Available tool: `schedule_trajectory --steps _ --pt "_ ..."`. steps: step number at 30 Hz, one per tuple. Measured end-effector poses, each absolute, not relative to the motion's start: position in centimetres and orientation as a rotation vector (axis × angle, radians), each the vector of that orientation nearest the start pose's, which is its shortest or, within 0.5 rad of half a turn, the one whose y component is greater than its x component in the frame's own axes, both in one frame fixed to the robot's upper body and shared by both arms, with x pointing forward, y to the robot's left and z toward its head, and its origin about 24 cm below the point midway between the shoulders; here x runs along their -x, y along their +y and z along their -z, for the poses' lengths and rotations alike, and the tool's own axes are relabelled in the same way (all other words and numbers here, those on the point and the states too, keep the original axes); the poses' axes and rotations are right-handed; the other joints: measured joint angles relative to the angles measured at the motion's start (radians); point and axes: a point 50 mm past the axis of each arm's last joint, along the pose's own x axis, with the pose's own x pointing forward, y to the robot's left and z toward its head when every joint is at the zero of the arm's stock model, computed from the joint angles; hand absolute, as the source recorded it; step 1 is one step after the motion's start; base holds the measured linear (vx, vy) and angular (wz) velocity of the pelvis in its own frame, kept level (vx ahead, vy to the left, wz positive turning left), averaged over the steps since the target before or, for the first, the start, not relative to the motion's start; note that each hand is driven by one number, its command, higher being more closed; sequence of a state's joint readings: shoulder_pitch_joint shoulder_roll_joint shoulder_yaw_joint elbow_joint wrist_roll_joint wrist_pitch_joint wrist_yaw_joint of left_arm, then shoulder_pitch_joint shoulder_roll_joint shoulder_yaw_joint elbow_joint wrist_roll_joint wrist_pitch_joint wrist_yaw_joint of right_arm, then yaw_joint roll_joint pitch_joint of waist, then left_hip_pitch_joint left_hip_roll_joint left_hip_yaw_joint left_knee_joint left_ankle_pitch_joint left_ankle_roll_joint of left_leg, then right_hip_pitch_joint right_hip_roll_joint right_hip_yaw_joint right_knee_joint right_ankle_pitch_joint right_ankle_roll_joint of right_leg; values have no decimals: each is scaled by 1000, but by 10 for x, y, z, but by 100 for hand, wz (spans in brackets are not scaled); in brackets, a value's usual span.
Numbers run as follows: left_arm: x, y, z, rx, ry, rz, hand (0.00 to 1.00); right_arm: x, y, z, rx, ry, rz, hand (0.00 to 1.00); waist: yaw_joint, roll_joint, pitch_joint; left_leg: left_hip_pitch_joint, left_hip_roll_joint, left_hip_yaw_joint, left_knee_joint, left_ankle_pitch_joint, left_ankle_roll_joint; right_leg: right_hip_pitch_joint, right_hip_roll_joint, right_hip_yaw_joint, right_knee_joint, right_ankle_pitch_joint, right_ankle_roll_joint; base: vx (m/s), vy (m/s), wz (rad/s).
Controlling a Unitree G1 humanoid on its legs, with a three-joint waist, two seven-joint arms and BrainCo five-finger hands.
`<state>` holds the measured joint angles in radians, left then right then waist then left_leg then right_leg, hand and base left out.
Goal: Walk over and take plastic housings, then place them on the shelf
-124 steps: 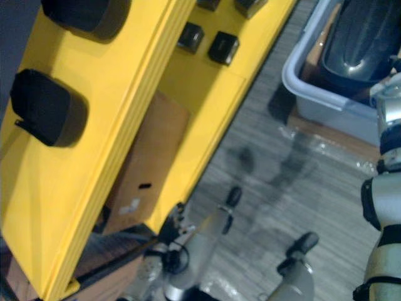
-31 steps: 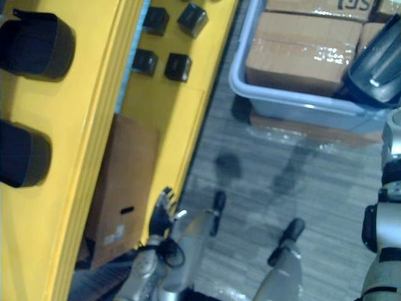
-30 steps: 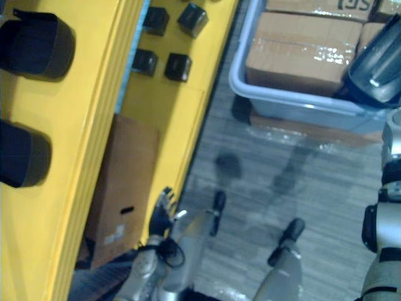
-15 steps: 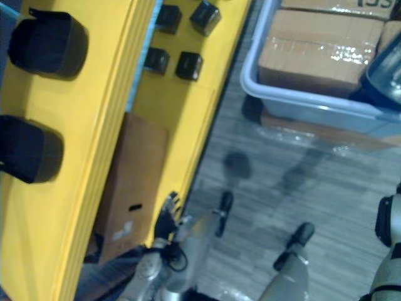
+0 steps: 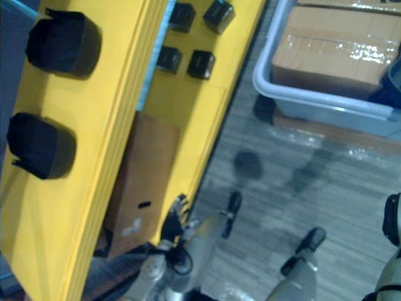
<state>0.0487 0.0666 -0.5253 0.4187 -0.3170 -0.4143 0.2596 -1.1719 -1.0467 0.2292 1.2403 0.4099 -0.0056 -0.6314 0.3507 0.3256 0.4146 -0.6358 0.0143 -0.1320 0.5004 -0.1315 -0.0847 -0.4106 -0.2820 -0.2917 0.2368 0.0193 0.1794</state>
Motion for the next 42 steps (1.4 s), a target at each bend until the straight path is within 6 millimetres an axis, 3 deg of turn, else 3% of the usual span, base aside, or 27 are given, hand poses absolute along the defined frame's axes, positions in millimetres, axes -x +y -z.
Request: schedule_trajectory --steps 7,13,14,23,42 --pt "-207 70 35 198 167 124 0 -295 -440 -280 362 -77 1276 0 21 18 -14 -16 -8 -4 3 0 0 -11 -8 -7 1 0 1 -3 6 2" --pt "-207 68 36 192 169 135 0 -293 -441 -278 396 8 1289 0 26 19 -14 -18 -9 -7 4 0 0 -10 -8 -9 0 1 1 0 1 1" --pt "-207 66 35 191 167 145 0 -292 -442 -278 400 18 1292 100 28 19 -14 -18 -9 -7 4 0 0 -10 -8 -9 0 1 2 0 0 0" --pt "-209 56 32 212 161 159 0 -273 -457 -286 438 55 1364 100 42 21 -16 -23 -9 -7 2 0 0 -15 -8 -9 -1 1 3 0 0 0" --pt "-210 58 30 240 161 130 0 -279 -452 -285 459 53 1341 100 41 34 -26 -12 -8 -4 -2 0 0 -6 -8 -8 -1 0 2 0 0 0"
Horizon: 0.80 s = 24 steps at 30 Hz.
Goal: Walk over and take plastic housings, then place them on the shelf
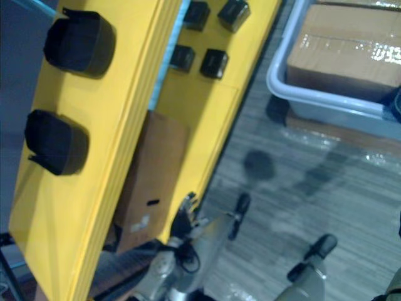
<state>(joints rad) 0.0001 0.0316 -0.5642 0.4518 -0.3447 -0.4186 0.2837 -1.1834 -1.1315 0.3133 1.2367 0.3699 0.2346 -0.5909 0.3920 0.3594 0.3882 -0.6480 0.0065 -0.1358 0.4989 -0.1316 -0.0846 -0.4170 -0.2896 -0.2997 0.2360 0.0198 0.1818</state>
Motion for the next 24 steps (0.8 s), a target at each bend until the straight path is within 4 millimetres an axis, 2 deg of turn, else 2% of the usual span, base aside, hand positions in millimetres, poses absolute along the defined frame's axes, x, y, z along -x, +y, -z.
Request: schedule_trajectory --steps 7,13,16,21,24 --pt "-209 59 27 258 145 116 0 -290 -442 -283 455 -13 1341 100 -11 -1 1 21 1 0 1 0 0 23 1 -1 -1 0 0 0 0 0" --pt "-206 70 23 284 110 63 0 -302 -425 -295 509 -129 1346 100 -24 -7 6 37 3 4 2 -3 4 41 2 -2 -1 -1 -2 -3 0 -1" --pt "-206 78 20 269 93 57 0 -305 -420 -295 510 -160 1358 100 -31 -21 17 57 4 5 1 -4 5 61 3 -2 -2 -1 -2 0 0 0" --pt "-208 95 14 274 56 -4 0 -313 -406 -303 515 -270 1334 100 -65 -51 39 79 8 6 2 -9 7 84 6 -3 -1 -2 -3 0 0 0" --pt "-208 101 15 248 56 8 0 -318 -400 -303 503 -277 1318 100 -79 -81 61 83 14 8 2 -8 7 86 11 -2 -1 -2 -4 -18 -6 -3"
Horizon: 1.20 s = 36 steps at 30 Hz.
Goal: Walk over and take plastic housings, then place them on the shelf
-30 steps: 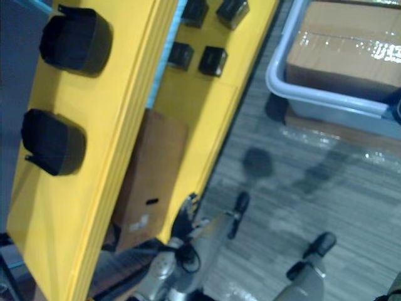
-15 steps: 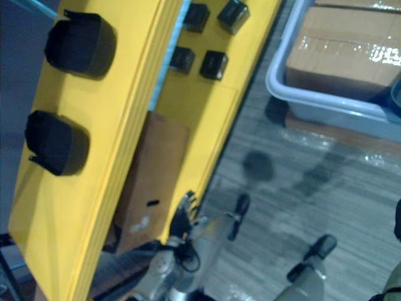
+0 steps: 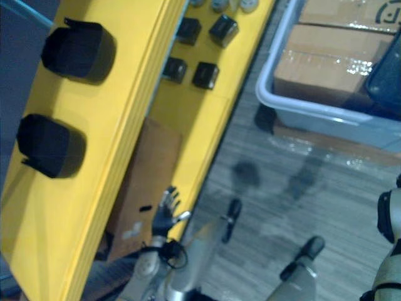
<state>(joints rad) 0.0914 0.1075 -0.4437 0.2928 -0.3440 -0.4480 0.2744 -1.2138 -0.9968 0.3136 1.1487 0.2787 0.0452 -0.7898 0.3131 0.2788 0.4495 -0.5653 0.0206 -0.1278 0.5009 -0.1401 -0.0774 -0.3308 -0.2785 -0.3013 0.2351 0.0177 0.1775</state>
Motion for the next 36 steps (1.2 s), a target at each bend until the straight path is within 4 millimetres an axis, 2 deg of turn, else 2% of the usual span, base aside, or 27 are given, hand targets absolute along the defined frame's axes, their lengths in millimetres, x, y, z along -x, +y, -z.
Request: schedule_trajectory --steps 2,8,13,17,23,25,26,29,31,32,33,34,35,36 --pt "-208 103 16 241 58 9 0 -318 -401 -302 491 -270 1320 100 0 -12 9 0 2 0 0 0 0 0 2 0 0 0 0 0 0 0" --pt "-208 103 16 239 59 0 0 -326 -395 -288 460 -239 1301 100 0 -15 11 -7 1 -1 -2 0 0 -5 2 -1 -3 0 0 0 0 0" --pt "-208 105 15 236 48 -23 0 -324 -389 -301 459 -392 1334 100 1 -22 16 -12 1 -1 -3 0 0 -10 1 -1 -3 1 0 0 0 0" --pt "-210 113 10 249 8 -55 0 -327 -370 -316 504 -557 1327 100 -14 -43 31 7 3 0 -8 0 0 4 1 0 -3 1 0 0 0 0" --pt "-218 127 -16 268 -112 -60 0 -341 -337 -318 481 -667 1241 100 -50 -84 59 62 12 10 -24 0 0 57 10 -1 -18 0 -2 -3 -7 -2" --pt "-224 131 -26 235 -138 -35 0 -348 -325 -308 447 -667 1196 100 -61 -108 75 96 26 17 -37 0 -5 83 20 2 -24 1 -4 5 -93 -24" --pt "-241 126 -50 58 -170 56 0 -362 -282 -285 448 -697 1006 100 -113 -166 82 167 56 42 -75 10 -19 126 44 25 -39 9 -18 -2 -128 -34" --pt "-242 128 -48 28 -151 63 0 -364 -278 -284 437 -697 993 100 -119 -175 80 174 67 42 -92 22 -30 125 53 26 -47 14 -25 -32 -60 -14" --pt "-247 131 -53 0 -160 72 0 -365 -270 -278 417 -691 959 100 -126 -192 74 193 73 55 -113 32 -35 129 60 31 -56 21 -29 -24 -56 -10" --pt "-257 129 -60 -19 -171 85 0 -362 -260 -264 375 -683 914 100 -137 -199 74 228 81 58 -123 33 -37 168 71 31 -82 32 -33 8 -40 -17" --pt "-266 128 -68 -47 -179 100 0 -361 -246 -246 332 -663 855 100 -146 -223 65 265 84 69 -148 36 -42 197 73 36 -100 35 -35 33 -26 -29" --pt "-276 131 -70 -87 -151 93 0 -360 -223 -222 304 -631 750 100 -166 -263 19 281 91 86 -176 41 -45 198 74 55 -116 35 -35 39 -17 -30" --pt "-282 131 -71 -101 -139 89 0 -359 -214 -213 301 -624 705 100 -179 -281 1 286 94 90 -186 42 -47 199 75 56 -123 35 -35 46 -24 -29" --pt "-293 130 -74 -122 -121 85 0 -356 -202 -205 313 -632 637 100 -206 -306 -16 288 103 96 -189 43 -49 200 83 57 -129 37 -38 18 -31 -19"
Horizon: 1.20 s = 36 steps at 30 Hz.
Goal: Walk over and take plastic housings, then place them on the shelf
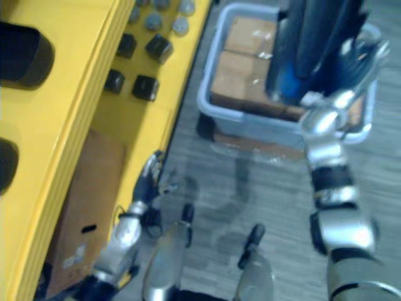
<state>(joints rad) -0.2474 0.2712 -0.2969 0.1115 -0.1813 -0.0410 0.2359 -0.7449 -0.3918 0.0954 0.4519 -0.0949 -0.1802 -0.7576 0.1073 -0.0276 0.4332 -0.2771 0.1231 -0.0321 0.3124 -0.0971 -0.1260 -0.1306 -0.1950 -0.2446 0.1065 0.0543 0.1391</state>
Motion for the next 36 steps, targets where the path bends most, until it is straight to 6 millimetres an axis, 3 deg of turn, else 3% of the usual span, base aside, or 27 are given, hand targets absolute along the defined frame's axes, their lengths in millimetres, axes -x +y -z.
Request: schedule_trajectory --steps 2,7,13,18,23,24,29,33,36 --pt "-302 123 -74 -140 -86 92 0 -352 -196 -200 330 -638 582 100 -14 -24 -14 9 14 17 -2 2 -4 0 12 11 -16 12 -8 2 -34 -26" --pt "-303 115 -59 -144 15 93 0 -346 -189 -189 340 -622 505 100 -16 -24 -17 57 27 37 -29 9 -15 23 29 28 -21 15 -9 5 -39 -15" --pt "-305 122 -37 -134 145 68 0 -340 -161 -150 384 -530 348 100 -16 -26 -77 68 32 39 -44 14 -21 31 39 30 -32 18 -14 0 -17 -1" --pt "-312 123 -37 -149 156 62 0 -338 -146 -144 379 -516 289 100 -15 -26 -82 84 28 37 -48 18 -19 56 39 30 -52 30 -14 -13 2 1" --pt "-312 124 -33 -155 174 55 0 -333 -142 -136 420 -513 266 100 -14 -33 -91 85 25 37 -64 26 -20 61 39 28 -71 41 -15 0 0 0" --pt "-312 126 -31 -116 194 51 0 -329 -143 -125 471 -496 264 100 -15 -34 -94 86 24 37 -65 30 -20 61 39 28 -72 42 -14 0 0 0" --pt "-312 127 -30 -74 211 50 0 -324 -147 -113 480 -458 268 100 -16 -37 -139 92 24 39 -79 34 -21 65 39 28 -82 45 -13 16 -2 -1" --pt "-308 153 -18 -15 277 -28 0 -322 -160 -110 492 -441 315 100 -21 -37 -155 120 24 41 -100 40 -22 85 39 29 -88 44 -13 0 0 0" --pt "-304 184 -15 -39 297 -95 0 -321 -171 -110 505 -431 345 100 -29 -37 -164 128 24 42 -124 49 -23 85 39 28 -93 46 -15 0 0 0"
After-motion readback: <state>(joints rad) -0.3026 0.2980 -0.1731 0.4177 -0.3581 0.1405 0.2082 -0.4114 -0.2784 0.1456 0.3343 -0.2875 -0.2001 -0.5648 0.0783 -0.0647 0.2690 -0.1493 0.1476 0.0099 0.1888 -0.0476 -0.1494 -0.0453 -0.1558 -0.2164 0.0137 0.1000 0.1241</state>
